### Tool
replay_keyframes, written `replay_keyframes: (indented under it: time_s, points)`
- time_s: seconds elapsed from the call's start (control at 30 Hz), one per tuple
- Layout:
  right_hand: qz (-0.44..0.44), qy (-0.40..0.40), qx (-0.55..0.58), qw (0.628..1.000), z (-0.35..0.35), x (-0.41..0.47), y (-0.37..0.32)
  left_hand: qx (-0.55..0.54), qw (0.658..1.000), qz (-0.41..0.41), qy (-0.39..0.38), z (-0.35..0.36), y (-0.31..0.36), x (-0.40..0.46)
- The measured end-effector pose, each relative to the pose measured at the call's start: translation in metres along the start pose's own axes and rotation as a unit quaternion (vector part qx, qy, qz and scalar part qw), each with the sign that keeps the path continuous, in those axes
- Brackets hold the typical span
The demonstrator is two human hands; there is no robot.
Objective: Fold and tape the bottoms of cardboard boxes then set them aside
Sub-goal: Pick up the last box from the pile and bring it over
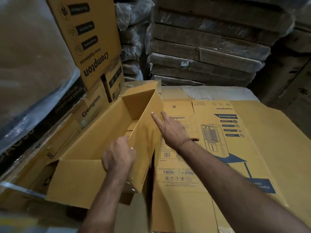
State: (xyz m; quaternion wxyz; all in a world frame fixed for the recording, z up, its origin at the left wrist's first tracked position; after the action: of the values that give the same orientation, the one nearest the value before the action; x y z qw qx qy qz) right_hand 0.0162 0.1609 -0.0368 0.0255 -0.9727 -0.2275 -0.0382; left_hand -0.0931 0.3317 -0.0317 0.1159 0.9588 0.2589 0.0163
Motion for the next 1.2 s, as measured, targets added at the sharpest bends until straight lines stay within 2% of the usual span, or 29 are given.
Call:
replay_keyframes:
  time_s: [0.07,0.13,0.23,0.33,0.43,0.5,0.63,0.8,1.07,1.2]
  points:
    - [-0.020,0.022,0.002,1.000,-0.012,0.004,-0.008,-0.024,0.999,0.025,-0.011,-0.022,0.006,-0.006]
    - [-0.051,0.053,-0.046,0.996,-0.031,0.006,-0.013,-0.025,0.997,0.066,-0.025,-0.039,0.018,-0.014]
    - [-0.061,0.047,-0.139,0.987,-0.061,0.005,-0.005,0.030,0.991,0.132,0.010,-0.059,0.043,-0.030]
    - [0.004,0.018,-0.160,0.987,-0.086,-0.012,0.035,0.051,0.973,0.222,0.039,-0.069,0.076,-0.047]
    - [0.084,-0.042,-0.105,0.990,-0.103,-0.049,0.094,0.045,0.954,0.293,0.045,-0.068,0.109,-0.062]
    - [0.125,-0.052,-0.063,0.989,-0.115,-0.084,0.131,0.043,0.942,0.327,0.058,-0.059,0.134,-0.071]
    - [0.194,-0.007,-0.060,0.979,-0.136,-0.175,0.202,0.029,0.915,0.400,0.055,-0.051,0.189,-0.099]
    - [0.323,0.029,-0.049,0.945,-0.171,-0.332,0.283,0.001,0.866,0.498,0.036,-0.053,0.260,-0.158]
    - [0.455,0.089,-0.104,0.880,-0.180,-0.571,0.333,-0.037,0.766,0.639,0.062,-0.023,0.395,-0.329]
    - [0.532,0.088,-0.128,0.833,-0.174,-0.688,0.370,-0.076,0.732,0.677,0.027,0.006,0.459,-0.427]
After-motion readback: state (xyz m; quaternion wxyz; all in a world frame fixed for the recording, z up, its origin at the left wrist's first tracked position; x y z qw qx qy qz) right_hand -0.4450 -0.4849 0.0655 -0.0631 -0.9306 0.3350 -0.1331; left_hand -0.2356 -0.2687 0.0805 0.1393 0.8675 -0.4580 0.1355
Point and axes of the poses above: each hand's wrist, its own x-axis towards the middle knuckle, its own z-axis out of the palm, y = z × x, the point moved 6 cm from there along x, towards the middle knuckle, and after that the axes turned 6 degrees about x, right-handed, at the moved point
